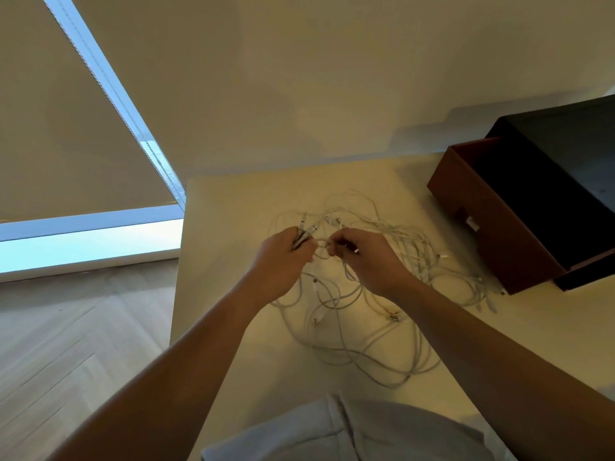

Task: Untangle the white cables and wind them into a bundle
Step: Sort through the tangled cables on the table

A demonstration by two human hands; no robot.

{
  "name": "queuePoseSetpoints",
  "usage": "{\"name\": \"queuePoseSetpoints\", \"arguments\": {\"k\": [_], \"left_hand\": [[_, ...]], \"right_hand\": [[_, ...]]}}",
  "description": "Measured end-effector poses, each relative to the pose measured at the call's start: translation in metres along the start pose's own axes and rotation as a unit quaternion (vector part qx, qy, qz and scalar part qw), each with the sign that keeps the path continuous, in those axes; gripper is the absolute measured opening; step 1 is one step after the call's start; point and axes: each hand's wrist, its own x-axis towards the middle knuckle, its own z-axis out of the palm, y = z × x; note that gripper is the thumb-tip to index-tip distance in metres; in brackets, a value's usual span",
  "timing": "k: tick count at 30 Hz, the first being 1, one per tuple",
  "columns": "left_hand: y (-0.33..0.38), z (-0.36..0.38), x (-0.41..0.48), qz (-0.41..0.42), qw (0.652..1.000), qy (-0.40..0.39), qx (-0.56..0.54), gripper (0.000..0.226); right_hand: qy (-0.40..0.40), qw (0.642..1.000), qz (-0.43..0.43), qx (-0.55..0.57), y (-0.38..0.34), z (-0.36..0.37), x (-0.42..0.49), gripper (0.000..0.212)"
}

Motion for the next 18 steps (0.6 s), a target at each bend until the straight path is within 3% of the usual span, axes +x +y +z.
{"name": "queuePoseSetpoints", "arguments": {"k": [8,15,18], "left_hand": [[0.010,-0.014,-0.004,0.035,0.991,0.107,-0.071,0.041],[0.019,-0.048,-0.001,0.067,0.945,0.214,-0.240,0.031],[0.021,-0.068,0.002,0.084,0.930,0.241,-0.264,0.030]], "right_hand": [[-0.040,0.996,0.038,-0.068,0.015,0.001,-0.002,0.016],[-0.051,0.986,0.067,-0.146,0.037,-0.006,0.001,0.017],[-0.040,0.983,0.103,-0.149,0.050,-0.012,-0.001,0.017]]}}
